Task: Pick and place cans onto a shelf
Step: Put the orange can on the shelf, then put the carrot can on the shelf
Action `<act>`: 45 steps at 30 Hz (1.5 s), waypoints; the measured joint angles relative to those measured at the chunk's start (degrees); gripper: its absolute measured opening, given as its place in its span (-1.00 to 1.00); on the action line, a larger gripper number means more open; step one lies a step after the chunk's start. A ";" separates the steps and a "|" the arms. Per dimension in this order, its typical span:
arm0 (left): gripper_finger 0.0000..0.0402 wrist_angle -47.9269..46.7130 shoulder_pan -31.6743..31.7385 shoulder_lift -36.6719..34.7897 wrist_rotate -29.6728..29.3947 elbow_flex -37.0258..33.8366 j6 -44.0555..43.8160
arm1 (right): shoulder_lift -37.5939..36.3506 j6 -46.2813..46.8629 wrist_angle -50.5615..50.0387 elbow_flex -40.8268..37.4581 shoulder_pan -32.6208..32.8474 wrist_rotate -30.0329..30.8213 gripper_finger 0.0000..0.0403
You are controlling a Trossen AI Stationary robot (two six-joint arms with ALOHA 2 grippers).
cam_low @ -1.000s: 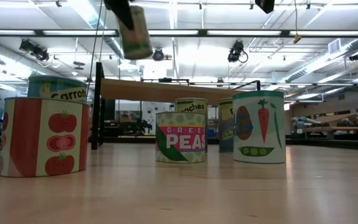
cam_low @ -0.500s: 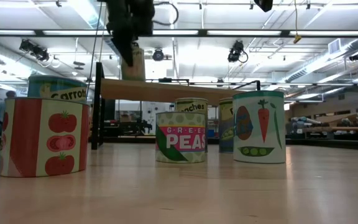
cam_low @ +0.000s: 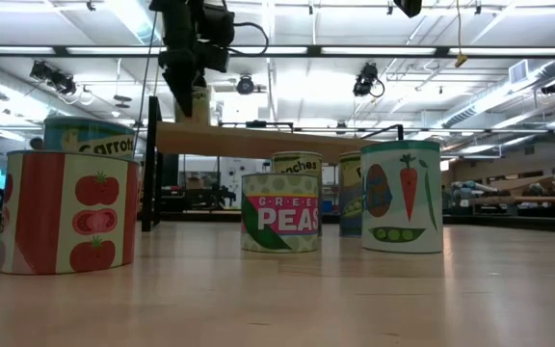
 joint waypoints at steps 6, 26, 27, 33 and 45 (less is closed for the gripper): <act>0.96 -0.78 -0.04 0.00 -1.12 0.00 -1.46 | 0.00 -0.01 0.16 0.00 0.00 0.02 -0.89; 0.99 -1.55 -0.13 -0.02 1.33 9.31 -3.76 | 0.00 -0.03 0.30 0.00 0.00 0.00 -0.89; 0.99 -1.68 -0.13 -0.02 2.29 10.08 -4.28 | 0.00 -0.05 0.30 0.00 0.00 0.01 -0.89; 0.99 -1.92 -0.52 -0.04 3.66 14.40 -4.44 | 0.00 -0.45 0.30 0.00 0.00 0.00 -0.89; 0.99 -10.37 -6.87 -0.09 13.70 16.97 -14.02 | -0.99 -1.98 -2.70 0.00 -0.37 -0.42 -0.89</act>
